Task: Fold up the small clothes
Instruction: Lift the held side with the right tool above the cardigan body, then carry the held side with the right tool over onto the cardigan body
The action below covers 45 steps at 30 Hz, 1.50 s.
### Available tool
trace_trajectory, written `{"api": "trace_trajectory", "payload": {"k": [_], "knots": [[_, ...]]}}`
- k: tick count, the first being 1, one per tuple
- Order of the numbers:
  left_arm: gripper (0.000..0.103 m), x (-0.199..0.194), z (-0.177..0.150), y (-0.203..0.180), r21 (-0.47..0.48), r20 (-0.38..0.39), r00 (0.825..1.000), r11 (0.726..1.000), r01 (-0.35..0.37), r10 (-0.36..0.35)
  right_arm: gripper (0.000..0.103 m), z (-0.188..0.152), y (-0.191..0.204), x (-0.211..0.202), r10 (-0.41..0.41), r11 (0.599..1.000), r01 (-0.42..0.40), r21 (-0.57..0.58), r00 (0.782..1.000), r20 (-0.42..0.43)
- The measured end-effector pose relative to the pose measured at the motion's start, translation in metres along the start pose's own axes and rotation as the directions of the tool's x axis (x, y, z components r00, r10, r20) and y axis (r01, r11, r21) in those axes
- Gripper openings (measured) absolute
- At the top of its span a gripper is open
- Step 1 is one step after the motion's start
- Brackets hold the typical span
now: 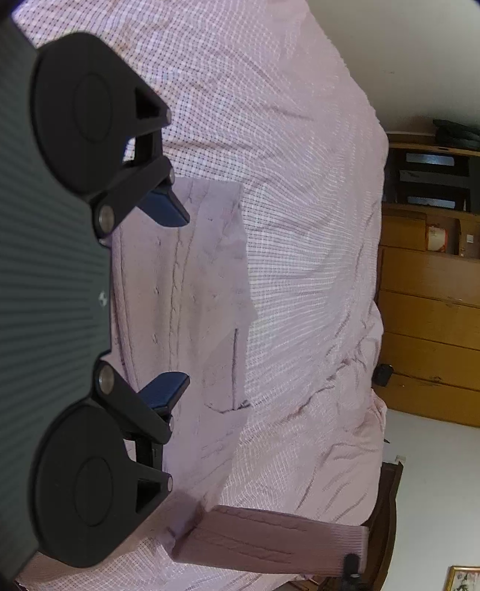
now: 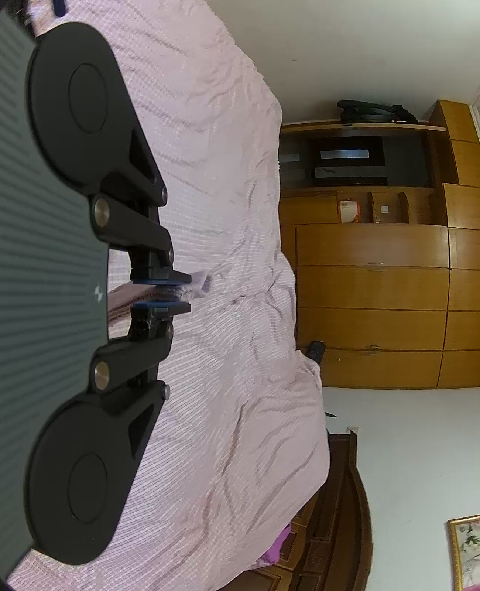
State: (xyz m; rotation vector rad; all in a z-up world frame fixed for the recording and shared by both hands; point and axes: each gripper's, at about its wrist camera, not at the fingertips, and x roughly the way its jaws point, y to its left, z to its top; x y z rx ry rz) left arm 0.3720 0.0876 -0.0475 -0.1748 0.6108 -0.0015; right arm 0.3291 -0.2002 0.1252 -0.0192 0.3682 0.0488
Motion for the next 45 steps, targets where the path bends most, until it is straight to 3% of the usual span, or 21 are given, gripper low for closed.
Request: {"api": "trace_trajectory", "payload": {"k": [5, 9, 17, 24, 30, 34, 41, 45], "knots": [[0.087, 0.008, -0.001, 0.005, -0.004, -0.024, 1.000, 1.000, -0.018, 0.018, 0.008, 0.022, 0.030, 0.007, 0.014, 1.000, -0.014, -0.010, 1.000, 0.001], [0.087, 0.001, 0.000, 0.007, 0.003, -0.007, 1.000, 1.000, 0.014, -0.014, 0.008, 0.033, 0.052, 0.015, 0.005, 1.000, -0.005, -0.021, 1.000, 0.003], [0.087, 0.005, -0.003, 0.017, -0.011, -0.024, 1.000, 1.000, -0.006, 0.006, 0.008, 0.028, 0.088, 0.024, 0.036, 0.998, -0.036, -0.048, 0.999, -0.012], [0.087, 0.012, -0.005, 0.019, -0.036, -0.054, 0.998, 0.999, -0.012, 0.011, 0.008, -0.037, 0.123, 0.063, 0.108, 0.992, -0.114, -0.052, 0.989, -0.101], [0.087, 0.015, -0.005, 0.029, -0.062, -0.059, 0.998, 0.997, -0.038, 0.034, 0.008, -0.117, 0.169, 0.100, 0.168, 0.982, -0.183, -0.041, 0.956, -0.240], [0.087, 0.019, -0.006, 0.033, -0.067, -0.081, 0.996, 0.996, -0.050, 0.044, 0.008, -0.161, 0.188, 0.117, 0.227, 0.973, -0.230, 0.028, 0.924, -0.309], [0.087, 0.022, -0.006, 0.034, -0.057, -0.087, 0.995, 0.997, -0.057, 0.052, 0.010, -0.181, 0.202, 0.117, 0.264, 0.963, -0.267, 0.036, 0.905, -0.333], [0.088, 0.025, -0.007, 0.036, -0.068, -0.093, 0.994, 0.996, -0.055, 0.049, 0.028, -0.174, 0.199, 0.109, 0.240, 0.969, -0.247, 0.025, 0.905, -0.351]]}}
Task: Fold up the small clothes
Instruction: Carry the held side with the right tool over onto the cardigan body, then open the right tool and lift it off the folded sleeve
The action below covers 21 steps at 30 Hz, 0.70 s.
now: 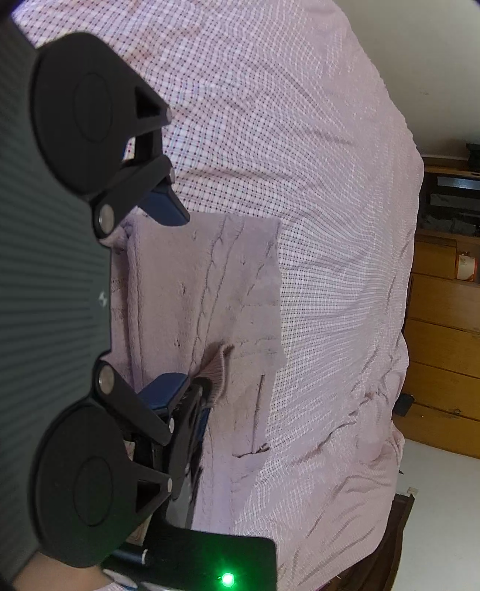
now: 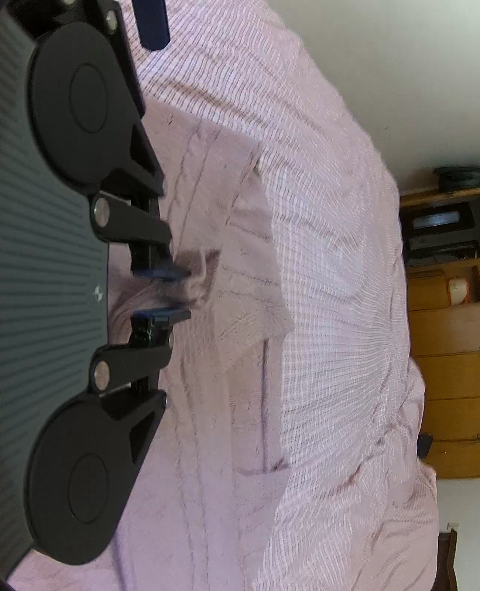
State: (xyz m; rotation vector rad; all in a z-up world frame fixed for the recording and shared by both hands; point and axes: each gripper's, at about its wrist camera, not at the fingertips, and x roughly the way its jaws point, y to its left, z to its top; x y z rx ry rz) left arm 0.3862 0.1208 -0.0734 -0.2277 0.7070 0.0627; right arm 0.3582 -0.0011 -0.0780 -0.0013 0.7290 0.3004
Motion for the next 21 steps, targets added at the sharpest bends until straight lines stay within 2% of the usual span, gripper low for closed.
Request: {"api": "trace_trajectory", "payload": {"k": [3, 8, 21], "knots": [[0.088, 0.000, 0.000, 0.002, -0.009, 0.003, 1.000, 1.000, 0.006, -0.006, 0.035, -0.003, -0.008, -0.008, 0.001, 1.000, -0.001, 0.019, 1.000, -0.019], [0.088, -0.001, -0.002, 0.000, 0.003, 0.006, 1.000, 1.000, -0.013, 0.013, 0.040, -0.012, -0.023, -0.020, 0.035, 0.998, -0.035, 0.048, 0.999, -0.017], [0.088, -0.007, -0.008, -0.017, 0.065, 0.003, 1.000, 0.998, -0.013, 0.013, 0.048, -0.011, -0.057, -0.073, 0.027, 1.000, -0.027, 0.000, 1.000, 0.017]]}}
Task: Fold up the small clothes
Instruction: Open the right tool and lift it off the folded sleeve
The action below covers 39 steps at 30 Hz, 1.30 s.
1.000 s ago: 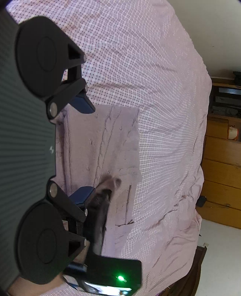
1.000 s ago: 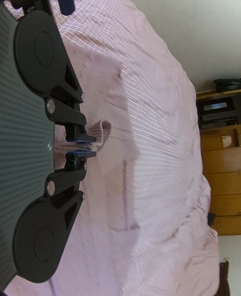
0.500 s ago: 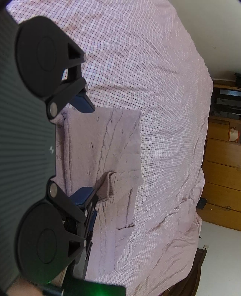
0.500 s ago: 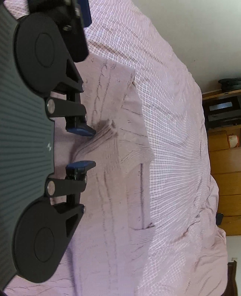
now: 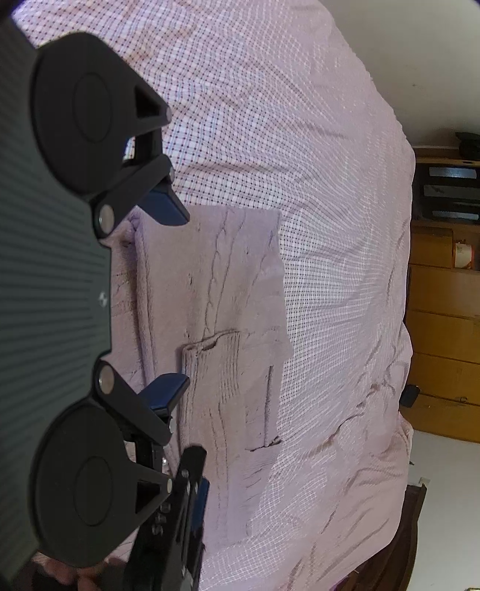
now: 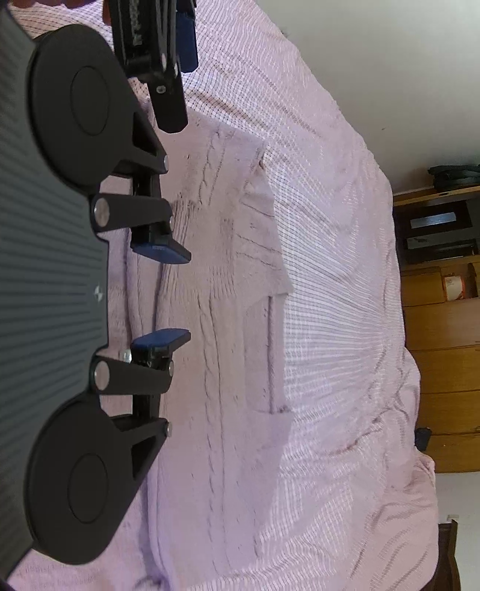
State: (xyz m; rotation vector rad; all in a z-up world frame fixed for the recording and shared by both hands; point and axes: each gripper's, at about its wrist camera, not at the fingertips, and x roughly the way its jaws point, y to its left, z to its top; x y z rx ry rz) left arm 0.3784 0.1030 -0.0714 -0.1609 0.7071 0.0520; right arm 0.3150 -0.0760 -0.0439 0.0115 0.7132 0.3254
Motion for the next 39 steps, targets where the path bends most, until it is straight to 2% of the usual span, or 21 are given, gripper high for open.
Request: {"api": "trace_trajectory", "payload": {"k": [9, 19, 21, 26, 31, 37, 39], "knots": [[0.088, -0.019, -0.002, -0.018, 0.046, 0.040, 0.999, 0.999, 0.016, -0.018, 0.049, -0.004, -0.032, -0.044, -0.051, 0.997, 0.052, -0.049, 0.998, 0.035], [0.088, -0.021, -0.008, -0.021, 0.080, 0.051, 0.999, 0.997, -0.006, 0.002, 0.053, -0.012, -0.097, -0.100, -0.144, 0.990, 0.144, 0.001, 0.987, 0.067], [0.088, -0.022, -0.010, -0.024, 0.111, 0.057, 0.998, 0.994, -0.009, 0.003, 0.053, -0.013, -0.107, -0.107, -0.153, 0.988, 0.152, 0.015, 0.986, 0.071], [0.088, -0.018, -0.015, -0.027, 0.139, 0.055, 0.997, 0.988, -0.062, 0.055, 0.053, -0.021, -0.129, -0.122, -0.151, 0.988, 0.148, 0.047, 0.985, 0.079], [0.088, -0.029, -0.027, -0.024, 0.106, 0.048, 0.997, 0.992, -0.066, 0.061, 0.053, -0.029, -0.140, -0.123, -0.129, 0.990, 0.125, 0.061, 0.990, 0.064], [0.088, -0.052, -0.053, -0.011, 0.067, -0.006, 0.998, 0.996, -0.055, 0.056, 0.054, -0.038, -0.153, -0.132, -0.111, 0.992, 0.106, 0.073, 0.992, 0.061], [0.088, -0.061, -0.058, -0.008, 0.065, -0.008, 0.998, 0.996, -0.057, 0.058, 0.058, -0.043, -0.158, -0.138, -0.102, 0.993, 0.098, 0.067, 0.993, 0.058]]}}
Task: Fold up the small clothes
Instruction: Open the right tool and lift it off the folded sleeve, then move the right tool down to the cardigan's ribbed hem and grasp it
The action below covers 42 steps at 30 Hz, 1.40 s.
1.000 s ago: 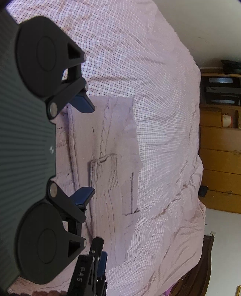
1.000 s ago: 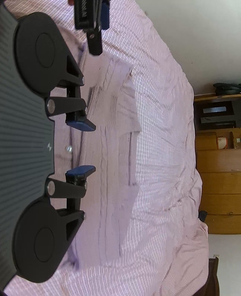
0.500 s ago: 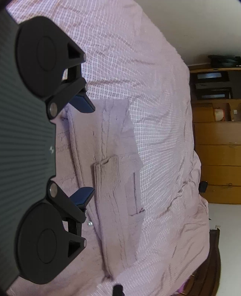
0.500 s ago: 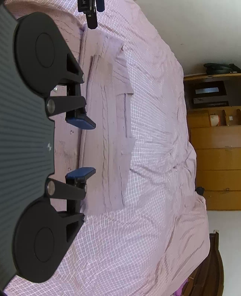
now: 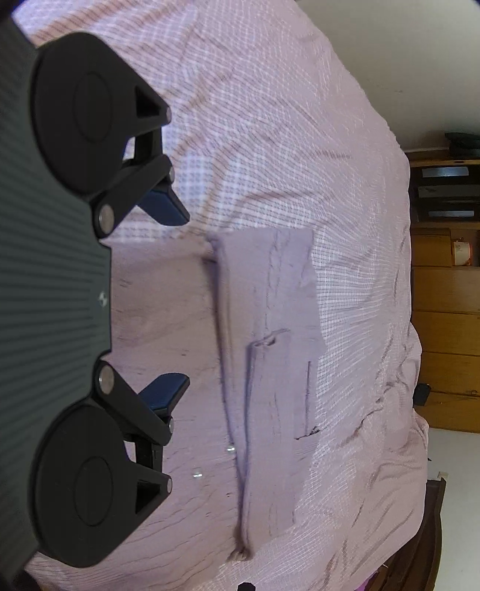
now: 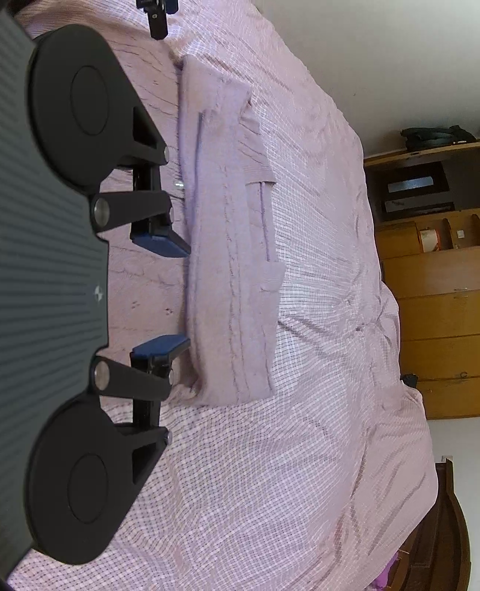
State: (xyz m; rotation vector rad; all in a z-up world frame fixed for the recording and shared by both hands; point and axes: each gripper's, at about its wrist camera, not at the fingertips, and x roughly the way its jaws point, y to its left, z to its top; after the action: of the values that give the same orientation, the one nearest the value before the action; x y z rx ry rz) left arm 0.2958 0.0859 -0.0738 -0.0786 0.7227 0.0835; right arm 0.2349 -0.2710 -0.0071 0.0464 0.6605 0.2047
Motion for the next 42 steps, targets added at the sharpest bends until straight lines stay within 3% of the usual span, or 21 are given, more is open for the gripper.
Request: {"api": "trace_trajectory", "payload": {"k": [14, 22, 25, 29, 34, 36, 40, 42], "knots": [[0.088, -0.020, -0.060, 0.011, -0.014, -0.098, 0.995, 1.000, 0.002, -0.003, 0.060, -0.066, -0.029, -0.032, -0.051, 0.997, 0.050, -0.053, 0.998, -0.023], [0.088, -0.024, -0.094, 0.020, -0.027, -0.160, 0.987, 0.999, 0.029, -0.033, 0.061, -0.108, -0.065, -0.041, 0.012, 1.000, -0.010, 0.022, 0.997, -0.074], [0.091, -0.021, -0.105, 0.031, -0.081, -0.179, 0.982, 0.996, 0.044, -0.058, 0.061, -0.123, -0.081, -0.043, 0.017, 0.999, -0.014, 0.042, 0.997, -0.081], [0.098, -0.024, -0.112, 0.042, -0.120, -0.177, 0.975, 0.986, 0.112, -0.133, 0.061, -0.141, -0.102, -0.040, 0.124, 0.987, -0.111, 0.117, 0.987, -0.104], [0.098, -0.029, -0.116, 0.048, -0.182, -0.164, 0.966, 0.969, 0.169, -0.199, 0.061, -0.141, -0.106, -0.042, 0.196, 0.979, -0.186, 0.088, 0.973, -0.121], [0.097, -0.029, -0.115, 0.047, -0.190, -0.147, 0.960, 0.959, 0.210, -0.239, 0.061, -0.142, -0.103, -0.042, 0.255, 0.965, -0.244, 0.093, 0.958, -0.131], [0.097, -0.017, -0.106, 0.041, -0.194, -0.115, 0.956, 0.950, 0.246, -0.271, 0.061, -0.146, -0.102, -0.037, 0.315, 0.943, -0.296, 0.153, 0.942, -0.119], [0.097, -0.013, -0.101, 0.042, -0.210, -0.085, 0.958, 0.945, 0.250, -0.272, 0.061, -0.147, -0.112, -0.030, 0.359, 0.912, -0.332, 0.240, 0.930, -0.079]]}}
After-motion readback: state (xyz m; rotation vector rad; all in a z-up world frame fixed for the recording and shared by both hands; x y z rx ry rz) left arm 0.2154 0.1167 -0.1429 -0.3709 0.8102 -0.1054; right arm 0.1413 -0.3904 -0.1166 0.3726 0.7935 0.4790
